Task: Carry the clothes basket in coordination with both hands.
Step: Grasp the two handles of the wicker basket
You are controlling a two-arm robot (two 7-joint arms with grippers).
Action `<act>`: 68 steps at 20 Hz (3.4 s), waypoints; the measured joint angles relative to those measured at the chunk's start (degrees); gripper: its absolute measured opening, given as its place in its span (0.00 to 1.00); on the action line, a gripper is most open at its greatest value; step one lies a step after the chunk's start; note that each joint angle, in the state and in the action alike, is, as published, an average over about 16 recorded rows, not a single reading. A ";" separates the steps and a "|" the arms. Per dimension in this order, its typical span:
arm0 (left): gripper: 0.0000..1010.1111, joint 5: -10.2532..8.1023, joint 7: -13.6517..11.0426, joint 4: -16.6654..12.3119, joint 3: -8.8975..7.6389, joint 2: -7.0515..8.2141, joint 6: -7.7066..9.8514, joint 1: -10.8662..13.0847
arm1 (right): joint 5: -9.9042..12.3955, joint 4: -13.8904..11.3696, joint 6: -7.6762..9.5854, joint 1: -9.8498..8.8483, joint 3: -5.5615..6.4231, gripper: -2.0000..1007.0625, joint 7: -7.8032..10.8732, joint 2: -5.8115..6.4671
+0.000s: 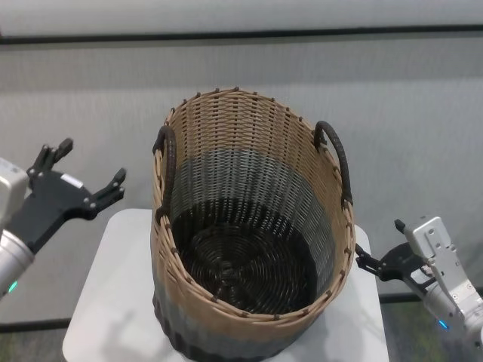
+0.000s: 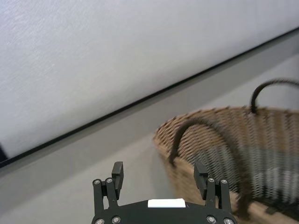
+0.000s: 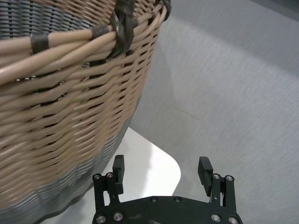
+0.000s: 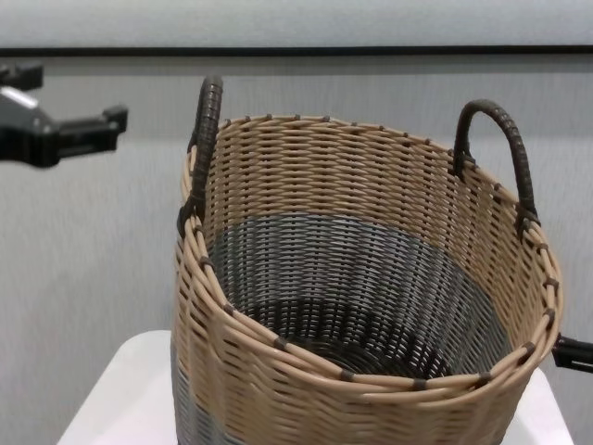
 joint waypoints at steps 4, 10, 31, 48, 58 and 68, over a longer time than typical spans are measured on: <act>0.99 -3.96 -3.81 -3.76 -0.94 1.10 2.43 0.54 | -1.20 0.89 0.12 0.57 -0.09 0.99 0.36 -0.52; 0.99 -8.97 -8.62 -8.06 -1.54 2.50 8.37 0.46 | -2.66 1.86 0.28 1.33 -0.10 0.99 1.04 -1.10; 0.99 -12.76 -8.91 -9.22 0.29 -2.39 30.40 -5.05 | -6.95 2.96 0.81 2.60 0.45 0.99 2.82 -2.49; 0.99 -10.11 -5.29 -3.69 1.39 -9.72 37.75 -10.29 | -9.54 3.08 0.88 2.49 1.82 0.99 3.76 -3.52; 0.99 -7.26 -3.99 -1.23 1.95 -12.03 38.19 -11.49 | -10.46 2.86 1.04 2.07 2.97 0.99 4.14 -4.12; 0.99 -5.26 -3.91 -1.00 1.73 -12.55 36.76 -11.10 | -10.94 2.58 1.20 1.65 4.26 0.99 3.75 -4.74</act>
